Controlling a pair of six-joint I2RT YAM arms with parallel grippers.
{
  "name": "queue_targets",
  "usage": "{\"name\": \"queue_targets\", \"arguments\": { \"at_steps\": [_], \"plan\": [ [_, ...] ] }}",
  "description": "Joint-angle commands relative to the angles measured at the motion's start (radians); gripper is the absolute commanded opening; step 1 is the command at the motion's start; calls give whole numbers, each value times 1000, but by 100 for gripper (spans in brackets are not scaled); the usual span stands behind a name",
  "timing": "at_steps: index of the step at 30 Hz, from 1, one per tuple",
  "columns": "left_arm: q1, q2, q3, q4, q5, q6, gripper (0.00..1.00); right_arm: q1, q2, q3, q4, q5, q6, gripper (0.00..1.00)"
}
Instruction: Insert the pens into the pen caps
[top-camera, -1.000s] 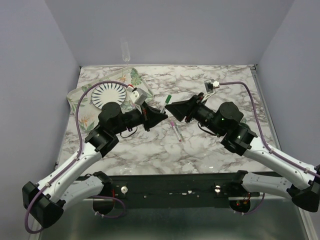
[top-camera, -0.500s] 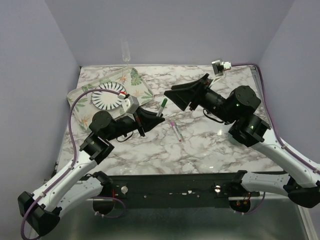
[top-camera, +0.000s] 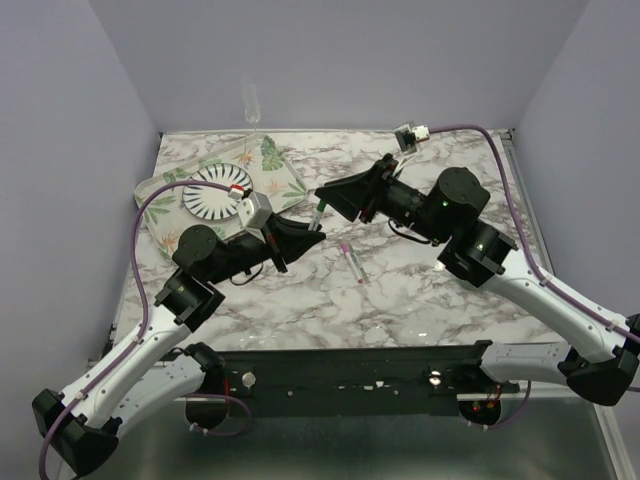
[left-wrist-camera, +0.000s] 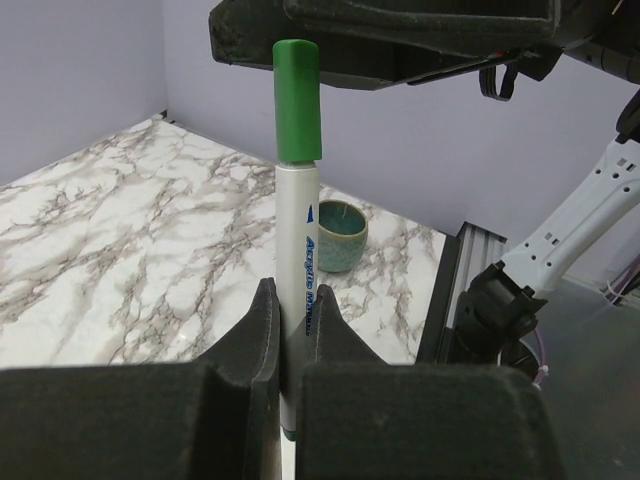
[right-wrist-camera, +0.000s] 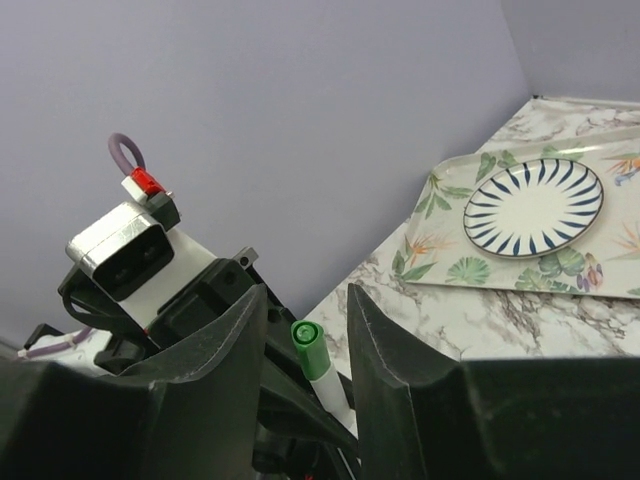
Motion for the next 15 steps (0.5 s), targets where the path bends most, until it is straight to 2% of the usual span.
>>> {"name": "queue_targets", "arguments": {
  "at_steps": [1, 8, 11, 12, 15],
  "plan": [
    [-1, -13, -4, -5, -22, 15, 0, 7, -10, -27, 44, -32, 15, 42],
    [1, -5, -1, -3, -22, 12, 0, 18, -5, -46, 43, -20, 18, 43],
    [1, -1, 0, -3, -21, 8, 0, 22, -9, -56, 51, -14, 19, 33],
    [-1, -1, 0, -3, -21, 6, 0, 27, -10, -62, 60, -14, 16, 20],
    [-1, 5, 6, -5, -42, -2, 0, 39, -4, -64, 60, -3, -10, 1]
  ]
}}
